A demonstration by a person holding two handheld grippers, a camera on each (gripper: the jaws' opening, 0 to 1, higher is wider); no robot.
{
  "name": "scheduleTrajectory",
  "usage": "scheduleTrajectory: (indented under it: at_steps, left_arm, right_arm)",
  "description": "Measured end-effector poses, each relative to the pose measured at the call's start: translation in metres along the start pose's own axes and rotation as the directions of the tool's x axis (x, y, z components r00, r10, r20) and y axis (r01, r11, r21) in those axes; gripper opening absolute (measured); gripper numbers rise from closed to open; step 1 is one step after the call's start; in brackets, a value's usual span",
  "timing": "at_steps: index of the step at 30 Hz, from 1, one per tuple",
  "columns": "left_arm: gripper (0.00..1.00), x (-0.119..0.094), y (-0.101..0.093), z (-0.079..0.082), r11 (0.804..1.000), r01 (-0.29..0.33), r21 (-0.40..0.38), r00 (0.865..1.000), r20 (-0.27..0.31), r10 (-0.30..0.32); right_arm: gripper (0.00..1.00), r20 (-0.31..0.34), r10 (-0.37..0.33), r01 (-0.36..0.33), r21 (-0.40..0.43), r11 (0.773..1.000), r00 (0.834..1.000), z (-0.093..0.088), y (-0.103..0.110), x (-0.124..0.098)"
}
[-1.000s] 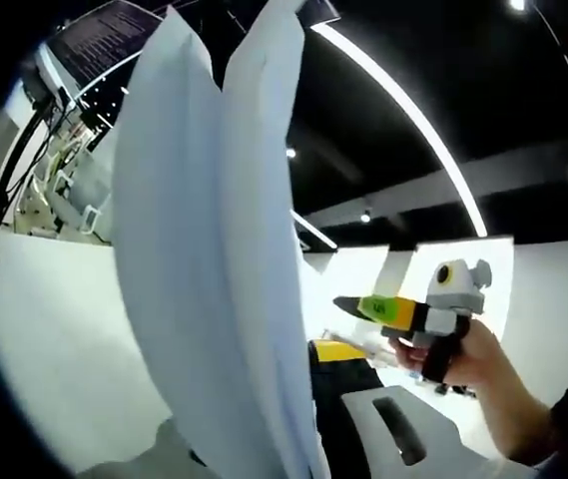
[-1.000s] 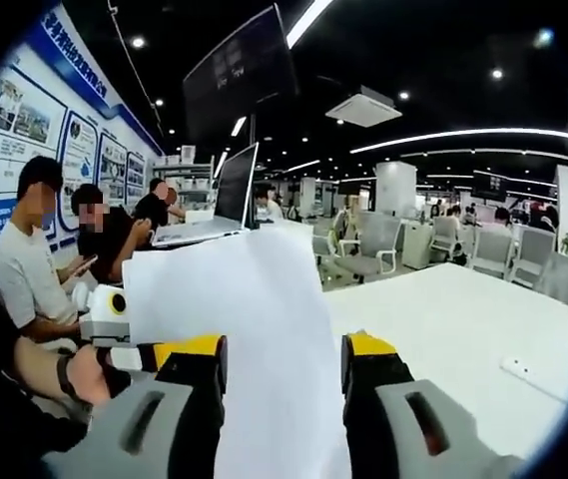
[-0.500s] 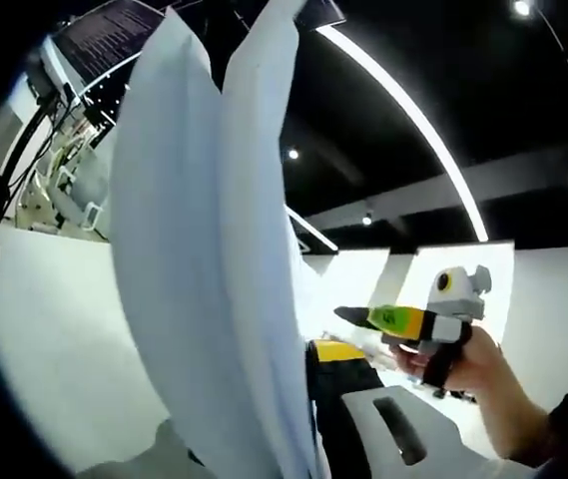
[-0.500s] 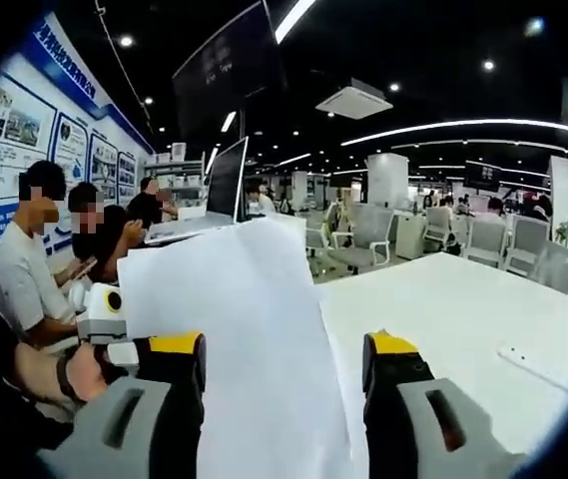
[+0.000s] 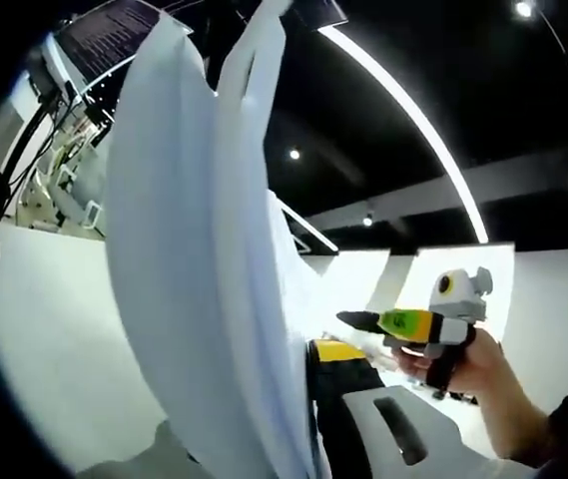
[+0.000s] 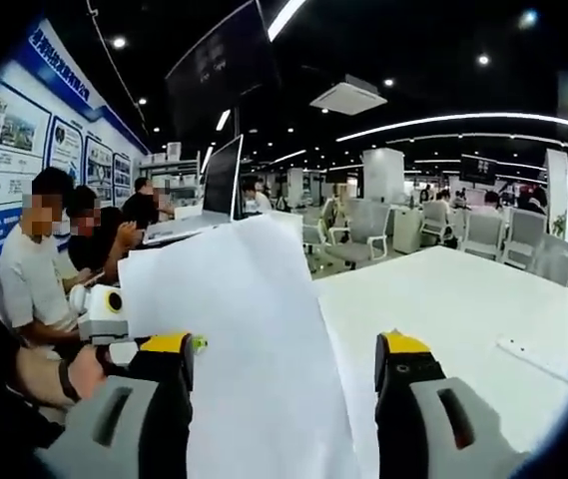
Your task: Organize the stack of printing papers by aligning and flattening the scattered papers on the table
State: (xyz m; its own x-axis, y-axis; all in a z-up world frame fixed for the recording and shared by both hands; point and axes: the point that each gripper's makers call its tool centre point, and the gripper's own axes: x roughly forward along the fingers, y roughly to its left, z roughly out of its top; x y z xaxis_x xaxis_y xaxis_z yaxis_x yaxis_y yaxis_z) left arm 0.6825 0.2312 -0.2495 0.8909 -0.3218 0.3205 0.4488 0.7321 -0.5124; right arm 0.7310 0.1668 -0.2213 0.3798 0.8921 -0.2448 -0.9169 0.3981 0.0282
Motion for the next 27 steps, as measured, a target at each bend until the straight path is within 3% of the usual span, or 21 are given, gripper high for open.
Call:
scheduleTrajectory:
  at_steps: [27]
  left_arm:
    - [0.08,0.0002,0.0017,0.0003,1.000,-0.006,-0.011,1.000,0.002,0.006]
  right_arm:
    - [0.76,-0.013,-0.026,0.026,0.014,1.000,1.000,-0.0049,-0.0032,-0.0094]
